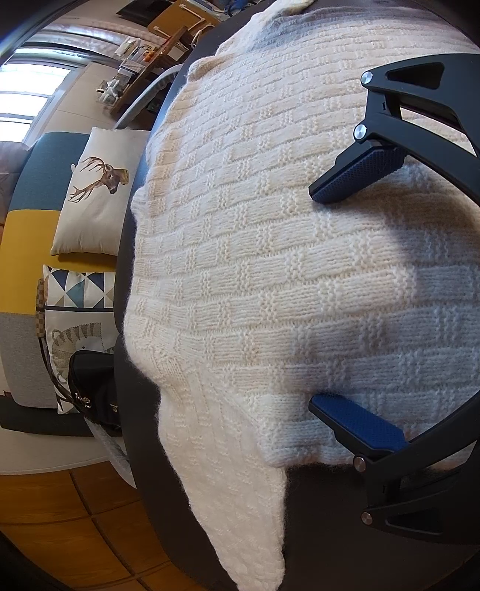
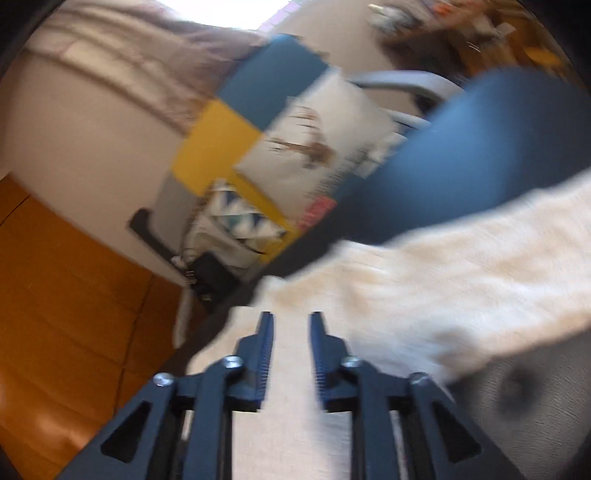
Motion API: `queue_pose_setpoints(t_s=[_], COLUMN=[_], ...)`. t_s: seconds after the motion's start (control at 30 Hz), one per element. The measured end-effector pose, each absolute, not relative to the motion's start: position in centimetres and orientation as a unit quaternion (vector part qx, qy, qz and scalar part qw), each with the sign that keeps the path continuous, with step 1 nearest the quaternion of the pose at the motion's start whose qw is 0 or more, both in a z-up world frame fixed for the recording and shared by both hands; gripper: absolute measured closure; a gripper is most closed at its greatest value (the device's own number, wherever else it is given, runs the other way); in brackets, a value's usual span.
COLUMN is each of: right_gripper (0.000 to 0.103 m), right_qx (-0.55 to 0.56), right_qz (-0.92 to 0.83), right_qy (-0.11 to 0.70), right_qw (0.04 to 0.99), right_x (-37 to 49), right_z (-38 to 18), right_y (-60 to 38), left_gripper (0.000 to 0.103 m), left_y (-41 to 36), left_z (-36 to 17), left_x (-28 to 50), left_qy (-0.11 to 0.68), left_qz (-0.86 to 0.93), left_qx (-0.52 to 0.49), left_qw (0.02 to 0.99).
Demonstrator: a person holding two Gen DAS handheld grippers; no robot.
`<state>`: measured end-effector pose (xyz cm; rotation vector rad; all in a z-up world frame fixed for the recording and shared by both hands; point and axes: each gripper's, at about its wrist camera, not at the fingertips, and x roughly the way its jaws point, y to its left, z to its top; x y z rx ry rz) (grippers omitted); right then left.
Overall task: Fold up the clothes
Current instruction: 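Fold the held sleeve across the sweater body with the right gripper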
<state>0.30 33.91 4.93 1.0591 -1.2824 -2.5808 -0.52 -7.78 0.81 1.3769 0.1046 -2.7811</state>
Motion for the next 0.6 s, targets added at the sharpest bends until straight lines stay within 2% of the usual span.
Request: queue_pose_setpoints(t_s=[0.23, 0.33, 0.37, 0.4, 0.43, 0.6], right_gripper=[0.078, 0.080, 0.080, 0.075, 0.077, 0.077], right_qx=[0.339, 0.309, 0.300, 0.296, 0.290, 0.265], right_qz=[-0.762, -0.737, -0.730, -0.722, -0.716, -0.704], right_qy=[-0.526, -0.567, -0.574, -0.578, -0.584, -0.608], right_qw=[-0.167, -0.203, -0.219, -0.240, -0.250, -0.253], right_x=[9.3, 12.9, 13.9, 14.9, 15.4, 15.1], right_z=[0.6, 0.2, 0.2, 0.2, 0.0, -0.7], right_y=[50.6, 55.4, 56.7, 57.9, 58.7, 61.8], left_gripper=[0.000, 0.000, 0.000, 0.000, 0.000, 0.000], left_y=[-7.6, -7.6, -7.5, -7.5, -7.5, -7.4], left_z=[0.7, 0.6, 0.6, 0.6, 0.6, 0.5], left_x=[-0.6, -0.6, -0.6, -0.6, -0.6, -0.6], left_qy=[0.028, 0.026, 0.025, 0.025, 0.025, 0.024], left_qz=[-0.896, -0.896, -0.896, -0.896, -0.896, -0.895], left_qx=[0.443, 0.443, 0.443, 0.444, 0.444, 0.444], left_qw=[0.021, 0.023, 0.023, 0.023, 0.023, 0.024])
